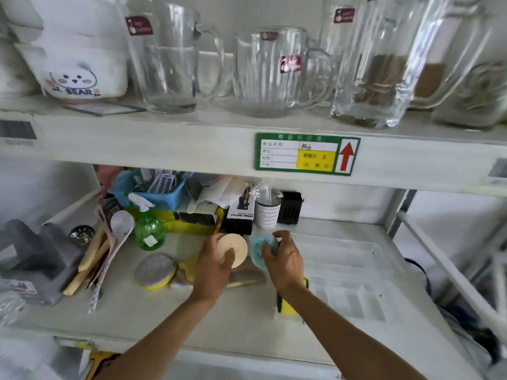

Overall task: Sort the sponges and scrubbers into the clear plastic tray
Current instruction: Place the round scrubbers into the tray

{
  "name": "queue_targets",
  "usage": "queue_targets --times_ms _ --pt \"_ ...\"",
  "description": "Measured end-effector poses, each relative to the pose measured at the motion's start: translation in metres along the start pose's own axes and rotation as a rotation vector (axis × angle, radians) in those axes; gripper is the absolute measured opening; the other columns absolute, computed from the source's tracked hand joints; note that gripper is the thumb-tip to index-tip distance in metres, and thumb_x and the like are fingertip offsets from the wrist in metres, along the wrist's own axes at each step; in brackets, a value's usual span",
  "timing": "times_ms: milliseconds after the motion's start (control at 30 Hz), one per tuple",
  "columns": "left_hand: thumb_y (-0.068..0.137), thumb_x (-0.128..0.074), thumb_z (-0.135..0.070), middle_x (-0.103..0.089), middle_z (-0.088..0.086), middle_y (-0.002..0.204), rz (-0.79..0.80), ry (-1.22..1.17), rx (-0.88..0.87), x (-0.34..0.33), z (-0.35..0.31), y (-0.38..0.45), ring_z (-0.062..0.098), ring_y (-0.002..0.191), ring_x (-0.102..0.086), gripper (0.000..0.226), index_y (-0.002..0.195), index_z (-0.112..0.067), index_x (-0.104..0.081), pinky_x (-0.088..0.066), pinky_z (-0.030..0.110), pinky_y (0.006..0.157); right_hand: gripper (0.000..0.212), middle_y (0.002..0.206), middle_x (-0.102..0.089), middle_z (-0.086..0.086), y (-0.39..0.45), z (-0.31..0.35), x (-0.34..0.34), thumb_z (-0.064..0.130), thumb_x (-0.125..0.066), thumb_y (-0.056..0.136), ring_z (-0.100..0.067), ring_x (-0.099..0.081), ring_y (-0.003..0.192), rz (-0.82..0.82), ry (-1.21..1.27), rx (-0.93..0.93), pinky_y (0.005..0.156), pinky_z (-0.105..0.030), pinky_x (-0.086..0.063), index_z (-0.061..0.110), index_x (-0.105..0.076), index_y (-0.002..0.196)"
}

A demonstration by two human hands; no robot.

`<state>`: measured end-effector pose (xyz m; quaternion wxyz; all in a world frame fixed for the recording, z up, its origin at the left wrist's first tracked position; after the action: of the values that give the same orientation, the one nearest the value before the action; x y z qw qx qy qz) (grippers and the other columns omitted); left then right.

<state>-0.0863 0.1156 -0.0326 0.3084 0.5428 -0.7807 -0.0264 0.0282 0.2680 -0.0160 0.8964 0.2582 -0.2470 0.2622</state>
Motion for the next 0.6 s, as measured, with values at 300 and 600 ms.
queue_targets --times_ms 300,600 --pt "0.084 -0.061 -0.02 -0.057 0.01 0.117 0.25 0.035 -0.107 -0.111 -0.103 -0.004 0.026 0.107 -0.057 0.035 0.117 -0.012 -0.054 -0.045 0.033 0.09 0.025 0.111 -0.062 -0.011 0.009 -0.099 0.116 0.028 -0.053 0.093 -0.035 -0.063 0.087 -0.183 -0.29 -0.154 0.068 -0.04 -0.053 0.017 -0.052 0.115" --pt "0.083 -0.056 -0.022 -0.061 0.014 0.122 0.592 0.556 -0.108 -0.194 -0.112 -0.031 0.036 0.113 -0.058 0.054 0.13 -0.006 -0.034 -0.043 0.042 0.092 0.028 0.116 -0.062 -0.006 -0.011 -0.158 0.123 0.026 -0.045 0.092 -0.029 -0.063 0.1 0.102 -0.59 -0.303 0.084 -0.036 -0.047 0.018 -0.046 0.119"
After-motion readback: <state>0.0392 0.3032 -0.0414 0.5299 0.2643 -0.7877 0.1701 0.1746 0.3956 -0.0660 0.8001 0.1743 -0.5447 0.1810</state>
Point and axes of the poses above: each hand's wrist, its own y-axis towards the middle knuckle, its own x-axis out of the back of the hand, z = x × y, the point moved 7 cm from there along y, towards the middle knuckle
